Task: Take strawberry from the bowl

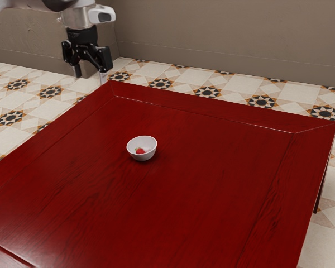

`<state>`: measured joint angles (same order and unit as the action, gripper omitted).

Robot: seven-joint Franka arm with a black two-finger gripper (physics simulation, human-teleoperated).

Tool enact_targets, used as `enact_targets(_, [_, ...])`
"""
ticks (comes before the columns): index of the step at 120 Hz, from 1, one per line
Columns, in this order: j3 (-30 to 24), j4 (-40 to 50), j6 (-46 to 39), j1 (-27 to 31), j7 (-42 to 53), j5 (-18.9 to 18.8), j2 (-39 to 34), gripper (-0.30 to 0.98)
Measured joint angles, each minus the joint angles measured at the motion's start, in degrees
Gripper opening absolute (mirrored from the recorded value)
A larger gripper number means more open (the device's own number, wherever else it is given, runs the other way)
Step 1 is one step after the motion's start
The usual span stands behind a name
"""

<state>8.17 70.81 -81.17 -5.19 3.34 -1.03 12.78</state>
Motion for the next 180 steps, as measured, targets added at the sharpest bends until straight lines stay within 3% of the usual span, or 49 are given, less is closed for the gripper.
enact_targets(32, [0.01,-1.38,-6.6,0.01,-1.2,-0.02,1.81,0.69])
enact_targets(58, [0.11,-1.48,-19.93,0.66,-10.63,-0.02,12.75,0.68])
enact_targets(82, [0.45,-3.88,-27.62,3.2,-19.95,4.8,20.39,0.69])
enact_targets(119, [5.37,-2.37,-30.79,1.98,-32.33,11.2,23.12,0.69])
enact_targets(164, [5.22,0.03,-33.41,1.94,-42.06,13.98,30.25,0.68])
enact_targets(180, [5.19,-0.16,-34.08,1.94,-44.29,14.52,31.82,0.57])
